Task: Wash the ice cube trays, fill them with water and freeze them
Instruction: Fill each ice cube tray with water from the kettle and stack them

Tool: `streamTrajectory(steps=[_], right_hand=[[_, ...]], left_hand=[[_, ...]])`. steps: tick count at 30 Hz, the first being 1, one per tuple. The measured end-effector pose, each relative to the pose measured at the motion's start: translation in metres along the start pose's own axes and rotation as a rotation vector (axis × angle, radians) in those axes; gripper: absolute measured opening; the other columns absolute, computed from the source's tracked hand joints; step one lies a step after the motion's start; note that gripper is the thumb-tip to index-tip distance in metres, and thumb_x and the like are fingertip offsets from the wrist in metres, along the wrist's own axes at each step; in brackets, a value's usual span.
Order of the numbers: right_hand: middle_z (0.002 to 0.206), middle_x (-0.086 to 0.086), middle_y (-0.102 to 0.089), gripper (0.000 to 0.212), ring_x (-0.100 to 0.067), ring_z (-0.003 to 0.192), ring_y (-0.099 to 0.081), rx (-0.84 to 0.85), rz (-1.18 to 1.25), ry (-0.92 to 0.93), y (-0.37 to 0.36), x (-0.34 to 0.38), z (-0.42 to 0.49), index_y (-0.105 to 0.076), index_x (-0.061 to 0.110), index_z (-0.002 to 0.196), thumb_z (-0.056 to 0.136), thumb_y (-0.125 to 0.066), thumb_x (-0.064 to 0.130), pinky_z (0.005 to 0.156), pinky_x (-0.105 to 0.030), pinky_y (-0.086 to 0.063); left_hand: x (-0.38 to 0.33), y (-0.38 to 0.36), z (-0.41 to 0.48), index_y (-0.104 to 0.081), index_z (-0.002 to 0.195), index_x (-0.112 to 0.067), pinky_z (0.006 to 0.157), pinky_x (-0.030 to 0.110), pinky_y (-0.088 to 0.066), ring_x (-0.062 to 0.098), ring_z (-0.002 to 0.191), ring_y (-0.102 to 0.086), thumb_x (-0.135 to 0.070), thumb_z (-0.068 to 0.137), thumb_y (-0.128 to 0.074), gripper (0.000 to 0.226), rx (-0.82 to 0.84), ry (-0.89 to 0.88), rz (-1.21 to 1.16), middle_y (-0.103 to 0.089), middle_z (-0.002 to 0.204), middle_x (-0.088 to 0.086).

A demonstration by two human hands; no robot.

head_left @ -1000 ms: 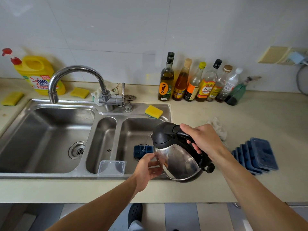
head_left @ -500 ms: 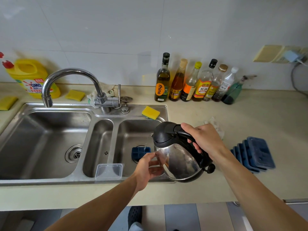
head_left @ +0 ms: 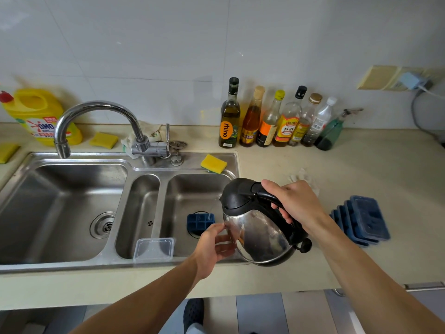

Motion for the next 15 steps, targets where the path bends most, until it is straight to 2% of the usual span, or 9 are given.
streamTrajectory(steps=[4, 15], right_hand=[[0.043, -0.006, -0.055, 0.066, -0.016, 0.036, -0.048, 0.000, -0.005, 0.012, 0.0019, 0.0006, -0.0024, -0.069, 0.000, 0.063, 0.089, -0.064, 0.061, 0.045, -0.022, -0.043], [0.046, -0.007, -0.057, 0.066, -0.017, 0.039, -0.050, 0.020, -0.022, 0.010, 0.0009, 0.0019, -0.0040, -0.070, 0.000, 0.066, 0.089, -0.063, 0.061, 0.050, -0.027, -0.046]], left_hand=[[0.0013, -0.0024, -0.0034, -0.063, 0.124, -0.010, 0.079, 0.042, -0.058, 0.039, 0.110, -0.066, -0.033, 0.103, -0.052, 0.033, -0.012, -0.003, -0.006, -0.071, 0.117, 0.022], [0.0022, -0.0021, -0.0064, -0.063, 0.124, -0.010, 0.078, 0.042, -0.059, 0.039, 0.110, -0.067, -0.032, 0.103, -0.052, 0.032, -0.010, -0.009, -0.011, -0.070, 0.117, 0.023]])
Point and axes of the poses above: each hand's wrist, its own z-axis towards the middle knuckle, its own y-axis out of the back of the hand, x = y × z, the point moved 8 cm from there along z, towards the middle knuckle
